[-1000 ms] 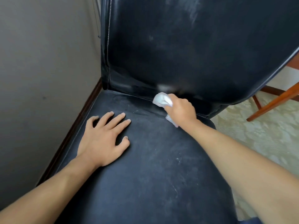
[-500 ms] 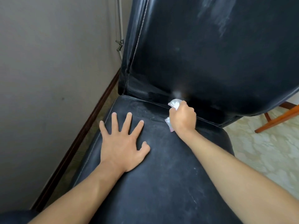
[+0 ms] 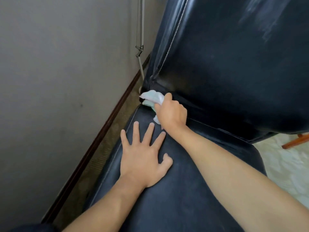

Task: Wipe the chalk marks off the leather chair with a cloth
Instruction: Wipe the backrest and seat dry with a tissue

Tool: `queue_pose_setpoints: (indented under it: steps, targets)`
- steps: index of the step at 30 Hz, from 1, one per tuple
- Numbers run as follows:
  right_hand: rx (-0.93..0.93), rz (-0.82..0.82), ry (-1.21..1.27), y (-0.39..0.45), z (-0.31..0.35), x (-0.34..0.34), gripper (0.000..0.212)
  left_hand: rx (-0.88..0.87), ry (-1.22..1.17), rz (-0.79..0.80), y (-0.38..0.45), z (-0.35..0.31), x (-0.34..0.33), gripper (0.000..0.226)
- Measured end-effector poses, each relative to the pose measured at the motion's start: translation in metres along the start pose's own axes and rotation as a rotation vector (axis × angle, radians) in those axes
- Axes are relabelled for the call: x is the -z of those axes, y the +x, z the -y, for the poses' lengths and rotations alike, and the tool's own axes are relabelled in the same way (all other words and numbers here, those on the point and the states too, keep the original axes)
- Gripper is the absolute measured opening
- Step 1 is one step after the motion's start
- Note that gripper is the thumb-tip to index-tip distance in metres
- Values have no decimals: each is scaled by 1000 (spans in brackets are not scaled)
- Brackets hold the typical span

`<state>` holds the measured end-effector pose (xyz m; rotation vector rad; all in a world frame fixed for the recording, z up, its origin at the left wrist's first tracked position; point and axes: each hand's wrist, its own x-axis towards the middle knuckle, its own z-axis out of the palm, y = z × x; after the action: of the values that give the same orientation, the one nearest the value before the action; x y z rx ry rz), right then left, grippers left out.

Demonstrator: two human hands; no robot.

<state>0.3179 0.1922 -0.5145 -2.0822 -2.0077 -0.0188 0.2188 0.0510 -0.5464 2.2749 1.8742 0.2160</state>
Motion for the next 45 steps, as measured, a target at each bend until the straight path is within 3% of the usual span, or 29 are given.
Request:
queue_pose_setpoints:
  steps: [5,8,11,15,18,20,23,26,30,33,35,37,40,43,45]
  targets:
    - [-397,-51,21,-27,-93,13,27,17,35,23,0,-2,1,76]
    - [-463,-41,6,-39,-122,30,26,28,21,20,-2,-2,4,76]
    - [-152,-10,-34,-57,-112,48,20,35,31,41,-4,-4,5,77]
    - [589,-103,-162,-55,-53,63,56,39,24,45,-4,-4,6,77]
    - [806,-224,-350,-18,-3,50,43,45,20,50,-5,-2,7,76]
    - [796,-272,-537,7,16,47,33,49,18,55,-5,-2,7,75]
    - [704,-319,-682,17,0,51,26,50,0,49,-4,-1,7,74]
    - [513,-267,-653,-7,-74,57,28,49,0,55,-3,-2,8,73]
    - [-217,115,-490,-78,-200,72,25,55,24,65,-6,-4,9,74]
    - [-557,84,-248,-127,-260,83,11,63,44,77,-8,-6,9,74]
    - [-712,62,-149,-139,-275,84,19,82,45,77,-9,-9,8,75]
    - [-725,-1,-48,-138,-260,78,31,118,38,64,-11,-11,7,78]
    - [-581,-58,36,-119,-170,56,48,157,6,39,-13,-11,7,81]
    - [-287,13,105,-93,-43,22,40,162,-213,-201,-18,-8,5,67]
    - [-41,109,155,-81,29,9,31,334,-519,-374,-25,-2,10,50]
